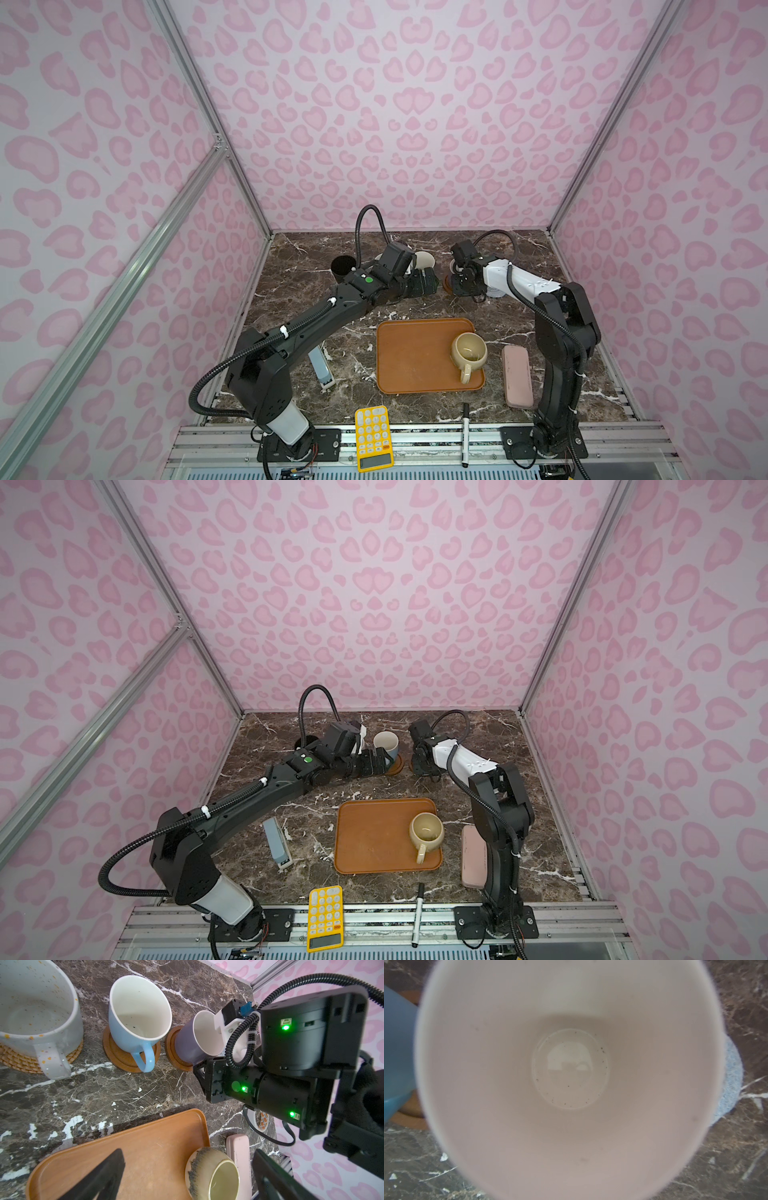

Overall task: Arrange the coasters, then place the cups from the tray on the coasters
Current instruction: 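Lower the lavender mug onto the brown wooden coaster and open the right gripper, then move the right gripper back over the beige mug on the tray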

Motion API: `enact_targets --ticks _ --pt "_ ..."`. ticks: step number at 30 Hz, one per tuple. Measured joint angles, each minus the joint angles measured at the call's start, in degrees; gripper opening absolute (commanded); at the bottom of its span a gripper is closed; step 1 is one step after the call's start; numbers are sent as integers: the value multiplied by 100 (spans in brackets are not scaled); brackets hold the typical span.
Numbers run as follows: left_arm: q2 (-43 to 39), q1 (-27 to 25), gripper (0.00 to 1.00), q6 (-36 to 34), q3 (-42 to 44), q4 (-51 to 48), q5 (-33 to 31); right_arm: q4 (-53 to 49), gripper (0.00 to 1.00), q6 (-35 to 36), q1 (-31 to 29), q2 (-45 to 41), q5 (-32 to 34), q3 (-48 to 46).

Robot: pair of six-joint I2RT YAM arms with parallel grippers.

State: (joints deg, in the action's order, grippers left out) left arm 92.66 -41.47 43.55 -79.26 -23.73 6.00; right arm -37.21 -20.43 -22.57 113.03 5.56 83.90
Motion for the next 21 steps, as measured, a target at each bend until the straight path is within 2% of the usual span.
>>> enact_targets --ticks 5,7,13,21 --pt "-96 0 98 0 83 0 -59 -66 71 -48 -15 -83 48 31" --pt "-140 0 98 0 87 -9 -83 -118 99 -94 -24 -199 48 28" --pt "-330 0 98 -15 92 -33 -107 -254 99 -142 -105 -789 52 -61" --pt "-774 0 97 -155 286 -101 -31 -697 99 -297 -339 -2144 68 -662"
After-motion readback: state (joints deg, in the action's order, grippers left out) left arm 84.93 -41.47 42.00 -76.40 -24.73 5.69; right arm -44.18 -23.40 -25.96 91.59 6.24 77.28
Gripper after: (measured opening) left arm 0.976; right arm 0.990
